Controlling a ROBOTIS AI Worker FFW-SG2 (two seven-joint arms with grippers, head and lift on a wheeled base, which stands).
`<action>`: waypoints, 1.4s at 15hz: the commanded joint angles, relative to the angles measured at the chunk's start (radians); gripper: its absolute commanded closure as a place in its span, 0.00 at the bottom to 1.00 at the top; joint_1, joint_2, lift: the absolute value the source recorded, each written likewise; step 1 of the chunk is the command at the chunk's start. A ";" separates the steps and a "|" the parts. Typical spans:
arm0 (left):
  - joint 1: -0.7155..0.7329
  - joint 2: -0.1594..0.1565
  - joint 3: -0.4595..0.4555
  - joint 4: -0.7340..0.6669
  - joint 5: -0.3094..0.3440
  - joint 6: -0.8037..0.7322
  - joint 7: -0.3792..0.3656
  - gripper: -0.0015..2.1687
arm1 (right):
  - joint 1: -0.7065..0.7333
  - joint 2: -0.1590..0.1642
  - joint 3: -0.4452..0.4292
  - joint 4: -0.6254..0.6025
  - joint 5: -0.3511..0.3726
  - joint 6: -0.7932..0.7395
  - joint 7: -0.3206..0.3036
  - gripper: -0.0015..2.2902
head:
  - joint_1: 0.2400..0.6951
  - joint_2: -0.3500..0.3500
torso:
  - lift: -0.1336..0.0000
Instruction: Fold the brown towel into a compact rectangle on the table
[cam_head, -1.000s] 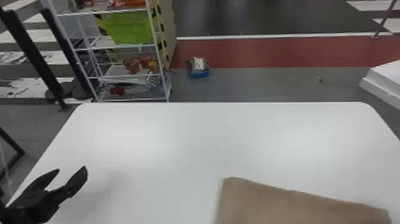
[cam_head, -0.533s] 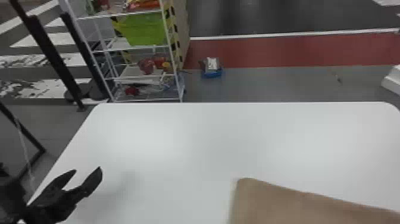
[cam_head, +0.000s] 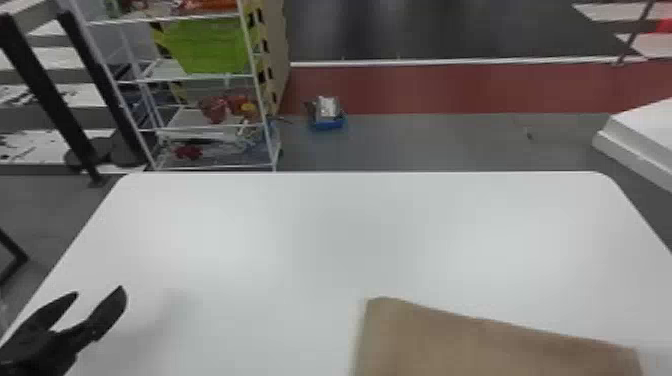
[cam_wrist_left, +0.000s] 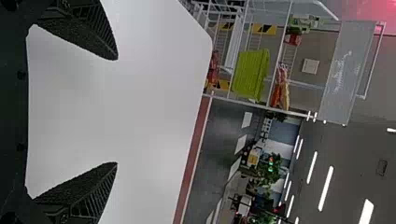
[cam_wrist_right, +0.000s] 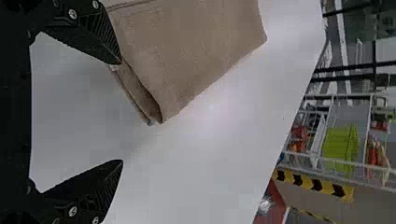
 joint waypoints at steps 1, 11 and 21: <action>0.000 -0.003 0.006 0.010 0.011 -0.006 -0.002 0.04 | 0.019 0.015 -0.004 -0.023 -0.036 0.181 -0.024 0.07 | 1.00 0.59 | 0.08; -0.014 -0.003 0.020 0.096 0.045 -0.052 -0.016 0.04 | -0.002 0.104 0.093 -0.038 -0.036 0.338 -0.053 0.10 | 1.00 0.71 | 0.08; -0.015 -0.003 0.040 0.110 0.057 -0.058 -0.028 0.04 | -0.066 0.100 0.186 -0.070 0.051 0.451 -0.050 0.20 | 1.00 0.79 | 0.08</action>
